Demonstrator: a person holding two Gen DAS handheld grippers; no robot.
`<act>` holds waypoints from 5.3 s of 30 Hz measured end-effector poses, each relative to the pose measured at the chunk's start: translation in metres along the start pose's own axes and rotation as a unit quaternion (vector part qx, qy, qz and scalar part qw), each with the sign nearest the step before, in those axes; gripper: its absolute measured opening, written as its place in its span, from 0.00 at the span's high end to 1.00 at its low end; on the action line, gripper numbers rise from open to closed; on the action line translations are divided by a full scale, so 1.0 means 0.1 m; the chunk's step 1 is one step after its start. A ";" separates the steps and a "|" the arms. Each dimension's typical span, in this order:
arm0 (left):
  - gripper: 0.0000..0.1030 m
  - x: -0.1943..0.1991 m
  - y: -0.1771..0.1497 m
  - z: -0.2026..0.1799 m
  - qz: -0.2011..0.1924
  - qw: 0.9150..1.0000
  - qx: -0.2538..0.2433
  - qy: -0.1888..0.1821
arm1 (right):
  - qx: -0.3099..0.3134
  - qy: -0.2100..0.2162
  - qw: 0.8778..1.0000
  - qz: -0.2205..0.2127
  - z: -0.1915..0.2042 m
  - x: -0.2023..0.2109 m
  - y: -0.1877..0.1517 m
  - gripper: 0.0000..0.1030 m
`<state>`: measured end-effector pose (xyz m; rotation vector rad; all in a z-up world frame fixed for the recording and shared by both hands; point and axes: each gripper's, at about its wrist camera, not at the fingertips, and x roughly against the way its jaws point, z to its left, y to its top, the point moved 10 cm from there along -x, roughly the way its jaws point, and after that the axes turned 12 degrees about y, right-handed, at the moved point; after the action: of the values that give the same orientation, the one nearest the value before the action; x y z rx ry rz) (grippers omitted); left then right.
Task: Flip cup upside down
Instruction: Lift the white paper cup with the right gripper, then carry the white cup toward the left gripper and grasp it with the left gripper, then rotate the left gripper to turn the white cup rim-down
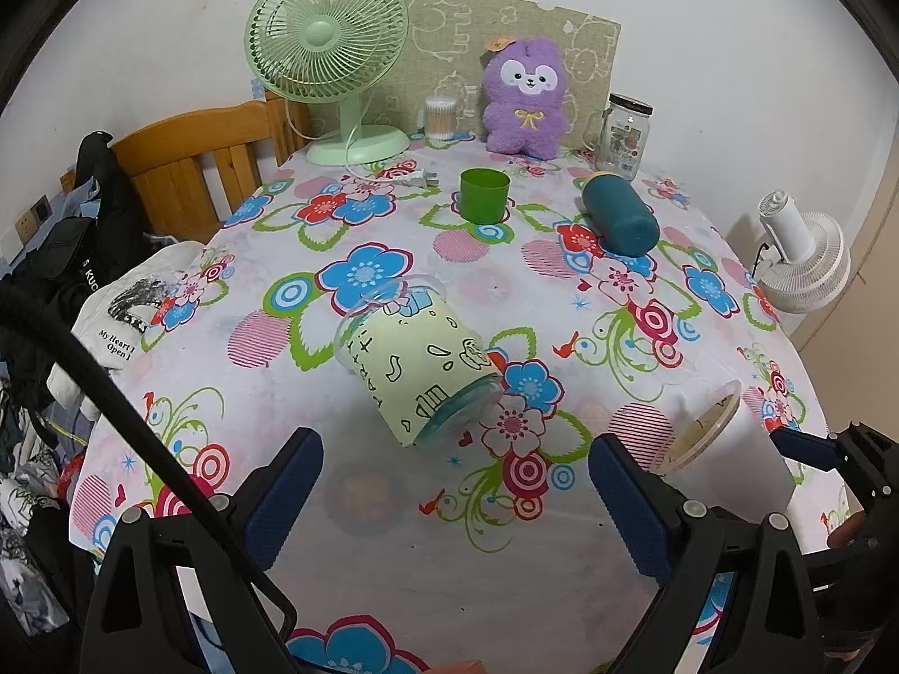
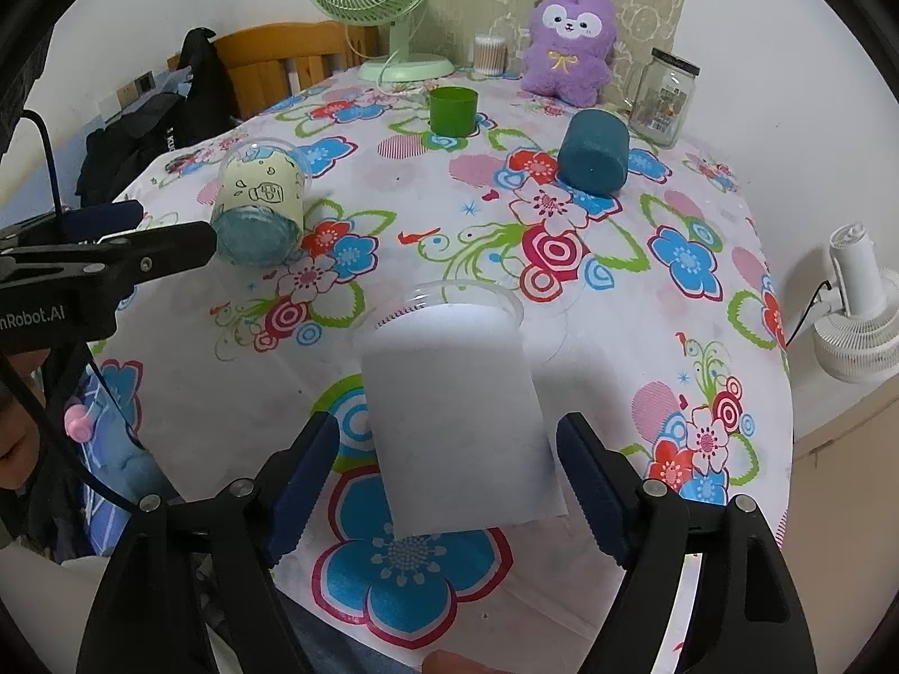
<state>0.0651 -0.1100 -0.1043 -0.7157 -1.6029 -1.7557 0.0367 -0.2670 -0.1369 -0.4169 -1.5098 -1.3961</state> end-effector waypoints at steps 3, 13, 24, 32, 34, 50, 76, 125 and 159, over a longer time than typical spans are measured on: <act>0.06 0.03 -0.01 -0.03 -0.002 1.000 -0.002 0.001 | -0.001 0.001 1.000 -0.006 -0.01 0.04 0.01 0.21; 0.06 0.22 0.00 -0.27 -0.002 1.000 -0.001 -0.007 | -0.010 0.006 0.999 -0.032 -0.16 0.27 0.03 0.20; 0.06 0.32 -0.10 -0.65 0.023 0.999 0.042 -0.013 | -0.033 0.012 0.998 -0.061 -0.60 0.53 -0.12 0.20; 0.05 0.33 -0.21 -1.00 0.049 0.995 0.088 -0.026 | -0.061 0.019 0.996 -0.069 -0.97 0.63 -0.29 0.21; 0.05 0.30 -0.25 -1.10 0.061 0.993 0.093 -0.032 | -0.064 0.020 0.995 -0.068 -1.06 0.65 -0.33 0.21; 0.04 -0.11 -0.42 -1.66 0.128 0.986 0.098 -0.038 | -0.079 0.017 0.995 -0.065 -1.52 0.64 -0.52 0.21; 0.26 -0.13 -0.54 -1.63 0.140 0.982 0.120 -0.030 | -0.098 0.037 0.992 -0.063 -1.62 0.48 -0.51 0.20; 0.41 0.02 -0.34 -1.23 0.386 0.871 -0.303 -0.027 | -0.085 0.064 0.992 -0.073 -1.30 0.34 -0.47 0.21; 0.14 -0.08 -0.45 -1.26 0.445 0.765 -0.465 -0.001 | -0.065 0.078 0.991 -0.089 -1.09 0.27 -0.42 0.21</act>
<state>0.0393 -0.2321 -0.1522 -1.5851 -0.0880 -1.6363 0.0379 -0.3855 -0.1559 -0.2494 -1.3592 -1.6334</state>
